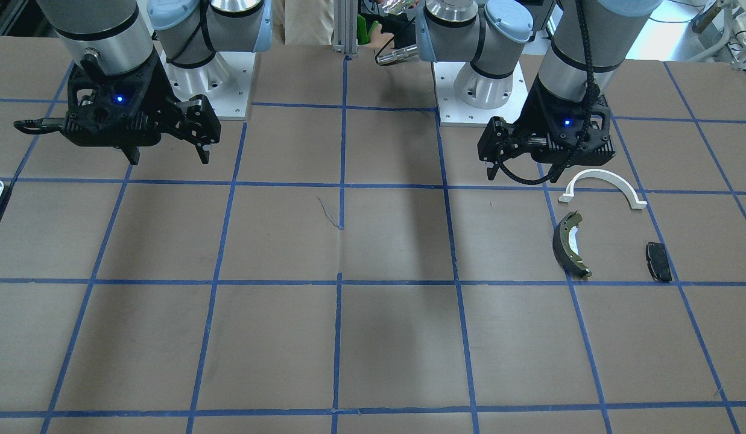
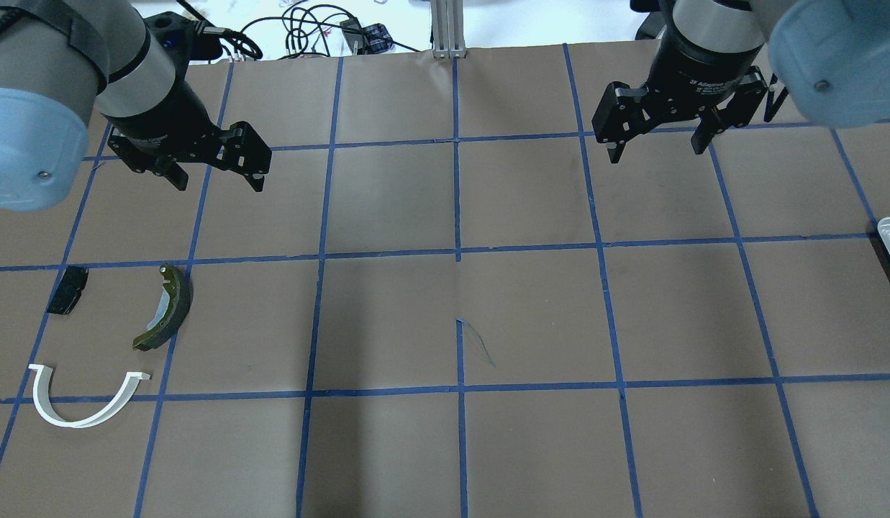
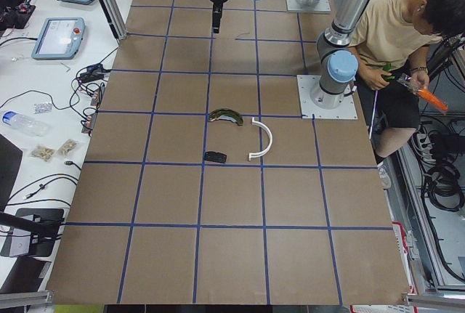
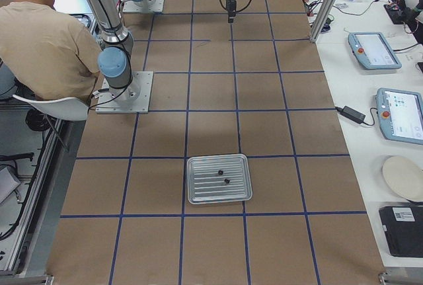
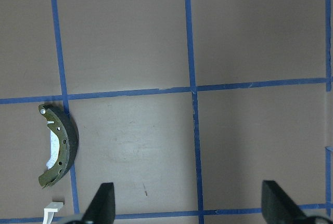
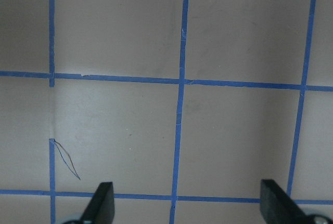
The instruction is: Place bearing gear from tray to pile
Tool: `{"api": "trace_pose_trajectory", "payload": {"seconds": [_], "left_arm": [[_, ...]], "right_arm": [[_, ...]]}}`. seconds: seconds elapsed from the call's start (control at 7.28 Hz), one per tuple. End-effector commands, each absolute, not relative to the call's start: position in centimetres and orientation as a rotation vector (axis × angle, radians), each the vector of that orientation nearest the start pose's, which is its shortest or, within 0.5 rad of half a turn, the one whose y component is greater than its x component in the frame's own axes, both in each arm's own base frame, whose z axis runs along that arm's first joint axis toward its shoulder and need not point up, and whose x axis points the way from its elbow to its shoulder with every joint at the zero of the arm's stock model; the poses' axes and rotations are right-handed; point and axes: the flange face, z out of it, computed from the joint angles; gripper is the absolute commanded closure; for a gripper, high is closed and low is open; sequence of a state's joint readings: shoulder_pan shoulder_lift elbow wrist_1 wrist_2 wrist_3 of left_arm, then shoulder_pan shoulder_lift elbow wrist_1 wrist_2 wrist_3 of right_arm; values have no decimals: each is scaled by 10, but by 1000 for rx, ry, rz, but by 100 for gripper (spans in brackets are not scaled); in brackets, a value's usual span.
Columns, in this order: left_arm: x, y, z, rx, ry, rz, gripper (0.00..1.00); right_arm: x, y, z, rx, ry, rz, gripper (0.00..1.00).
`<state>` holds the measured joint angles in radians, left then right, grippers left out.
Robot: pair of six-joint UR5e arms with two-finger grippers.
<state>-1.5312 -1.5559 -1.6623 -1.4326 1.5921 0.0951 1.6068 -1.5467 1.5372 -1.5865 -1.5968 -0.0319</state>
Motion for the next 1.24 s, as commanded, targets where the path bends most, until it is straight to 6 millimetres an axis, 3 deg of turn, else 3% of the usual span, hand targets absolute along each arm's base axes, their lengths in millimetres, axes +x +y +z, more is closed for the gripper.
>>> {"api": "trace_pose_trajectory", "payload": {"seconds": [0.0,0.41,0.69,0.96,1.1], "left_arm": [[-111,-494,464,85,3111,-90,0],[-111,-495,463,84,3106,-90,0],[-112,-492,463,87,3106,-87,0],[-111,-493,463,84,3106,-90,0],[-111,-494,461,84,3106,-87,0]], "right_arm": [[148,-499,491,-126,3171,-29,0],[142,-501,489,-116,3167,-29,0],[113,-507,490,-90,3176,-23,0],[56,-517,491,7,3184,-30,0],[9,-521,488,59,3182,-21,0]]}}
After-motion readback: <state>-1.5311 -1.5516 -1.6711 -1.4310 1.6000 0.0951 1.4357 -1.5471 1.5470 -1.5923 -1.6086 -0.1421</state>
